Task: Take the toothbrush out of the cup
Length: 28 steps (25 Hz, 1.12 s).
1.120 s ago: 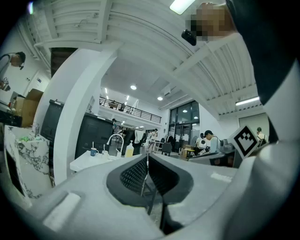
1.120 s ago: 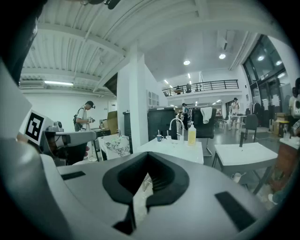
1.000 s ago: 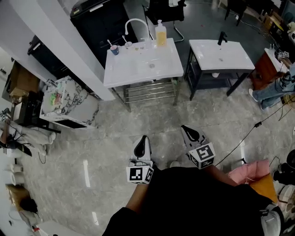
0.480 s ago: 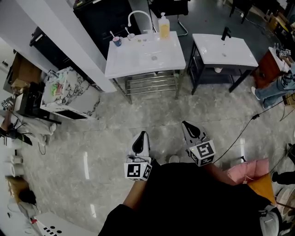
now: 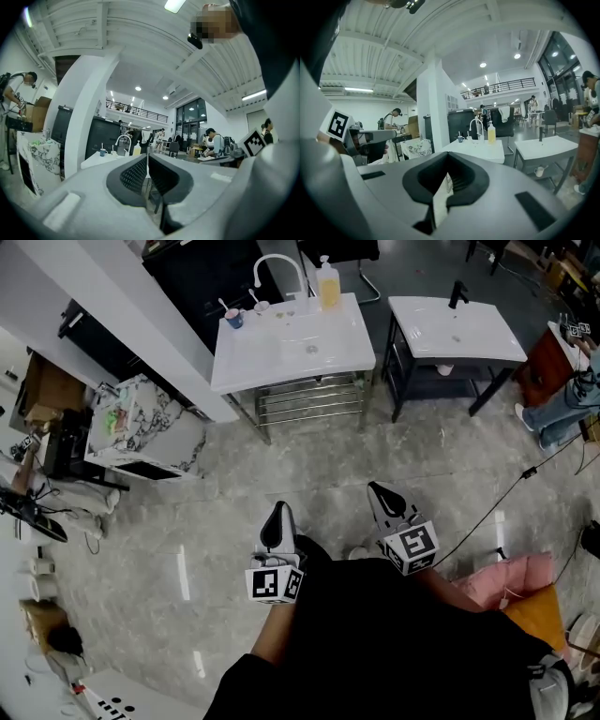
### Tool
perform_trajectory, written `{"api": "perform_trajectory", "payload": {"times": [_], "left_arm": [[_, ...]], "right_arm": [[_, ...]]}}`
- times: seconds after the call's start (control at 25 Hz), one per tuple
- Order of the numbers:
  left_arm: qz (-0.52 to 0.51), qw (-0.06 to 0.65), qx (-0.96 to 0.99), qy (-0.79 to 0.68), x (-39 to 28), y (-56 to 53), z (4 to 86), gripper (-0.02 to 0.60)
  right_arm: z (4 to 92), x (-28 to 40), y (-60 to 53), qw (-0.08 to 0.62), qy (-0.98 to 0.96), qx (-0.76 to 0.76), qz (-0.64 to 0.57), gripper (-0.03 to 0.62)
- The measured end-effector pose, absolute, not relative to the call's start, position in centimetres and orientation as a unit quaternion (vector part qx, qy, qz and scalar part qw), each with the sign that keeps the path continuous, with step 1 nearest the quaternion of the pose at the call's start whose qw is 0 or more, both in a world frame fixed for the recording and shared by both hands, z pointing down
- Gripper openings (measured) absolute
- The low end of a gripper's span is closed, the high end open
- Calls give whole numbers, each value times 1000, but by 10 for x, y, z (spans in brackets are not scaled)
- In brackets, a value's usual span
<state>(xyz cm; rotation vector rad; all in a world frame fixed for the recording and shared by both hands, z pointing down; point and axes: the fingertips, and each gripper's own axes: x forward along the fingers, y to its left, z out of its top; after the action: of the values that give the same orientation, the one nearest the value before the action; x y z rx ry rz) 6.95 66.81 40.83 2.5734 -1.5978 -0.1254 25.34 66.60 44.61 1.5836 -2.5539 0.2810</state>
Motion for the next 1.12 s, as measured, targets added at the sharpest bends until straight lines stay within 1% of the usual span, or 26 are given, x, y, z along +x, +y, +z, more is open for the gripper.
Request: {"api": "perform_trajectory", "payload": {"times": [0.16, 0.44, 0.6, 0.92, 1.12], "left_arm": [[-50, 75, 850, -518, 74, 658, 417, 21], [-35, 73, 852, -518, 69, 597, 434, 21], [-43, 61, 831, -551, 40, 552, 429, 21], [-58, 76, 826, -555, -17, 456, 418, 21], [-54, 97, 832, -544, -62, 397, 432, 21]], "right_arm": [[459, 254, 662, 62, -839, 527, 120, -3], [467, 257, 625, 72, -829, 539, 133, -3], [463, 255, 584, 87, -821, 549, 131, -3], [456, 214, 495, 107, -817, 549, 139, -3], [459, 184, 432, 126, -807, 560, 141, -3]]}}
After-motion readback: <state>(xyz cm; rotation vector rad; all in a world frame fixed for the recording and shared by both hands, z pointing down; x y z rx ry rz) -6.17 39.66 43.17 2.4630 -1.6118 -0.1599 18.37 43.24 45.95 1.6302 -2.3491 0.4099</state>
